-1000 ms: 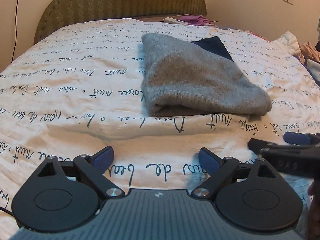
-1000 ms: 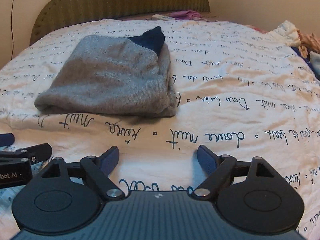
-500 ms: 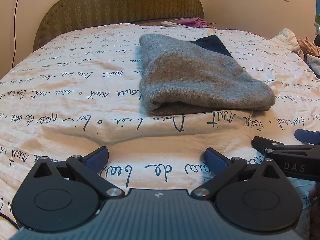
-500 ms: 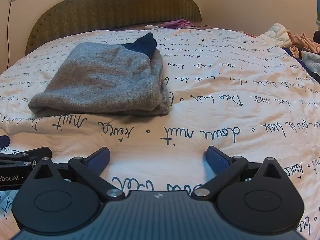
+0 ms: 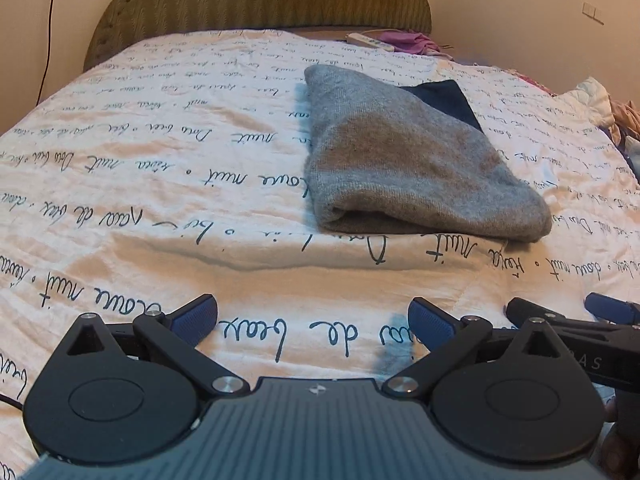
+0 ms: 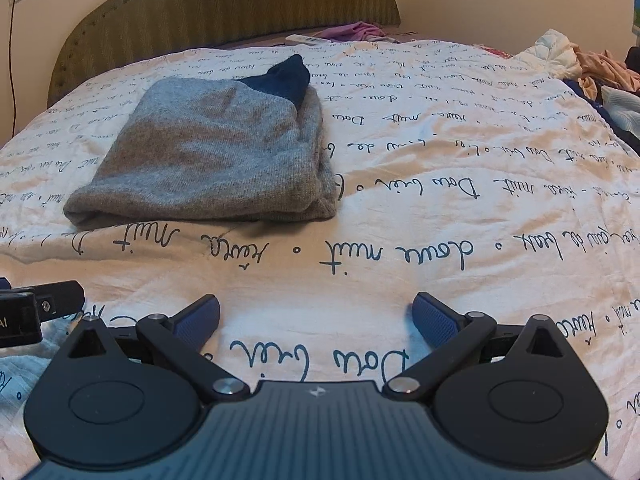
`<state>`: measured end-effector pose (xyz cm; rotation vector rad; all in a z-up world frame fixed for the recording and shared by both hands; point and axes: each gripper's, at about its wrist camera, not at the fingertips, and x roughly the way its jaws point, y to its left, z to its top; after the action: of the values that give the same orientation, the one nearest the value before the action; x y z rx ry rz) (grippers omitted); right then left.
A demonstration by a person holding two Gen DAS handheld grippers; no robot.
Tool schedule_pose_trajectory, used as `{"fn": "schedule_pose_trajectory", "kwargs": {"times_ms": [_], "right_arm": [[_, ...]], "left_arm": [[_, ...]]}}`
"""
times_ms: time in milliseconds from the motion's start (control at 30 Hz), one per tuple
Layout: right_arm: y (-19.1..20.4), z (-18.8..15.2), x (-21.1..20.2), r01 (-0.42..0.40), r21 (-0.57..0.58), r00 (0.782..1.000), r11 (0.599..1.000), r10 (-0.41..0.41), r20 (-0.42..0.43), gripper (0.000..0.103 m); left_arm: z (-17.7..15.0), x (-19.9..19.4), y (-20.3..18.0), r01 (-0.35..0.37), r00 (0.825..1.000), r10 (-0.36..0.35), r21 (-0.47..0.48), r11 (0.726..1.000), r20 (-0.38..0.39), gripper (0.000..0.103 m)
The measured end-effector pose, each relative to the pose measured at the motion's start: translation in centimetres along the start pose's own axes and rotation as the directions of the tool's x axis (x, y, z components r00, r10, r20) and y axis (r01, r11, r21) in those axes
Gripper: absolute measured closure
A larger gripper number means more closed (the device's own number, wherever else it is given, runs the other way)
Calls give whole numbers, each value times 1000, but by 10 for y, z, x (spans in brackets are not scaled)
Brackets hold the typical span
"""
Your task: Fold small clothes
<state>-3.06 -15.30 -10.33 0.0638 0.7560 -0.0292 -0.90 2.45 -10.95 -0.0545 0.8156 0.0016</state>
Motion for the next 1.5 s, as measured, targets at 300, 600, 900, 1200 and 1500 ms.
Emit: {"fn": "schedule_pose_trajectory", "kwargs": {"times_ms": [300,600,900,1200,1500], "right_arm": [[4,11,-16,-26,23,996,999,28,-91,0],[10,20,-28,-36,-5,997,999,35,-73,0],[9,19,-30,-41,1,997,999,41,-72,0],[9,19,-30,-44,-1,996,999,44,-77,0],[13,19,-31,-54,-10,996,998,53,-77,0]], "left_arm": [[11,-29,-1,44,998,-44,-3,999,38,1],[15,-47,3,67,997,-66,-5,998,37,1],[13,-40,6,114,990,-115,-19,993,-81,1],[14,-43,3,96,992,-97,-10,995,-83,1],[19,-47,10,111,991,-114,-48,993,-69,3]]}}
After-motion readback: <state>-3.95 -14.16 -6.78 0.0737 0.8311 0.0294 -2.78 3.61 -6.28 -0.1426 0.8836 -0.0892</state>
